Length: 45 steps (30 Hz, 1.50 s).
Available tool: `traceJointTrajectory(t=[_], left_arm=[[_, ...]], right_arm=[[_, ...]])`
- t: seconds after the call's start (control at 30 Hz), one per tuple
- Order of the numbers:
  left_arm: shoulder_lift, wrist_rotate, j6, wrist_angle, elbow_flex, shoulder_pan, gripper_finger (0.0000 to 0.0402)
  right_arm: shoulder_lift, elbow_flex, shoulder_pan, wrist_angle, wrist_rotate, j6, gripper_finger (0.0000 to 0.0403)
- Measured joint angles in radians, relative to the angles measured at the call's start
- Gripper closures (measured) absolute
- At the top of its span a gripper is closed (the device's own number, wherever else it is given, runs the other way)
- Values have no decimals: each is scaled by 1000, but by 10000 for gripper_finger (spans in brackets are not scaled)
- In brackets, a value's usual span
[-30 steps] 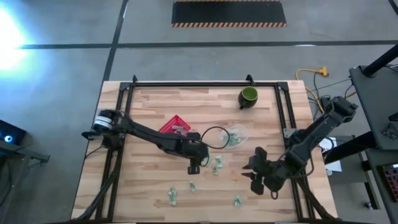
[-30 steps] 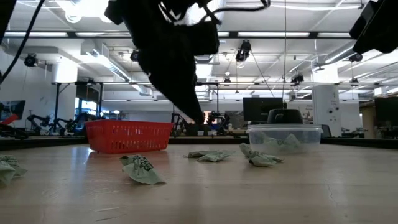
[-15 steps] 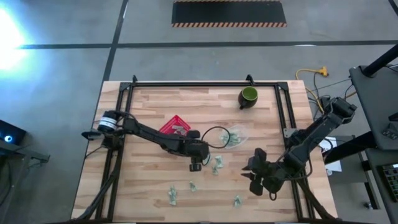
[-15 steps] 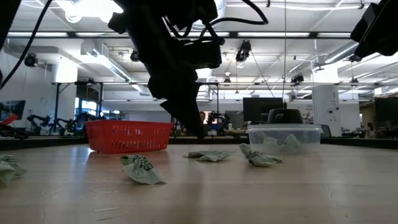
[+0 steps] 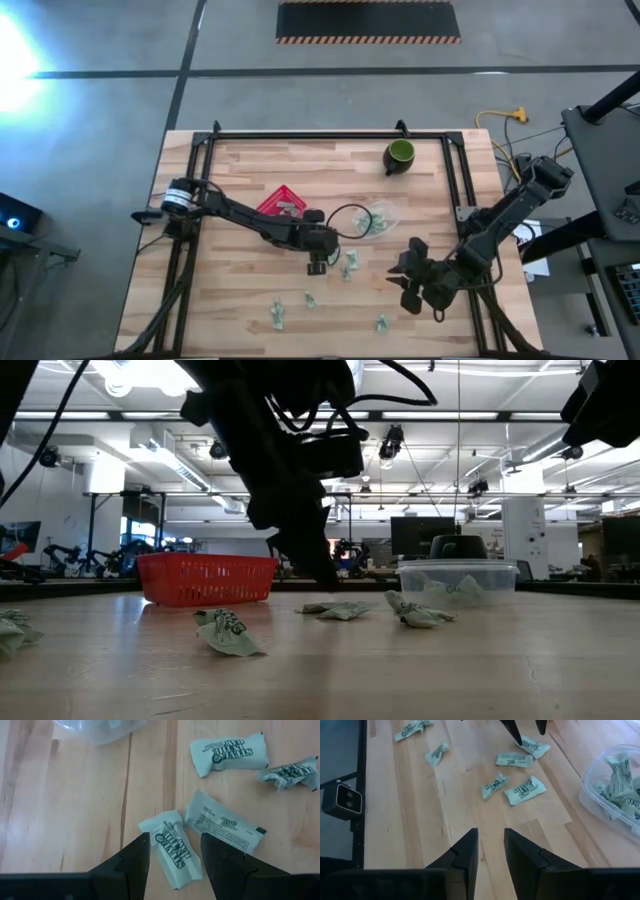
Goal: Pick and place items into bin
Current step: Put the stevia packet into the red bin
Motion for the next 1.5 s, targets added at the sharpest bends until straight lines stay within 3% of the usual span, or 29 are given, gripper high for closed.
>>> traceJointTrajectory(t=[0.6,0.8,1.17,1.5], left_arm=[[32,17,-23,0,-3,25,242],[32,101,-123,-40,-4,59,242],[32,126,-140,-71,-4,65,243],[30,130,-139,-81,7,65,325]], right_arm=[[0,0,0,2,0,1,326],[0,0,0,2,0,0,330],[0,0,0,2,28,-10,330],[0,0,0,2,41,-7,330]])
